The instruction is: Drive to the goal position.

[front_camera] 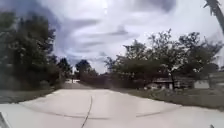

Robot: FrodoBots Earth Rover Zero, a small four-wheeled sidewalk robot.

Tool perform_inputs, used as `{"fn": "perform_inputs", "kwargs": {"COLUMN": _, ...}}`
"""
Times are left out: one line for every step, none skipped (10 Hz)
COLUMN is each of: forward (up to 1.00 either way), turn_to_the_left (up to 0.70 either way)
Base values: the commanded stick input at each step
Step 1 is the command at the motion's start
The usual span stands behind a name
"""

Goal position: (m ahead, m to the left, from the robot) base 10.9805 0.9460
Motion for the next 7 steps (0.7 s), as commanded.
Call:
{"fn": "perform_inputs", "kwargs": {"forward": 0.85, "turn_to_the_left": 0.12}}
{"fn": "perform_inputs", "kwargs": {"forward": 0.85, "turn_to_the_left": 0.0}}
{"fn": "perform_inputs", "kwargs": {"forward": 0.85, "turn_to_the_left": 0.0}}
{"fn": "perform_inputs", "kwargs": {"forward": 0.85, "turn_to_the_left": 0.0}}
{"fn": "perform_inputs", "kwargs": {"forward": 0.85, "turn_to_the_left": 0.0}}
{"fn": "perform_inputs", "kwargs": {"forward": 0.85, "turn_to_the_left": 0.0}}
{"fn": "perform_inputs", "kwargs": {"forward": 0.85, "turn_to_the_left": 0.0}}
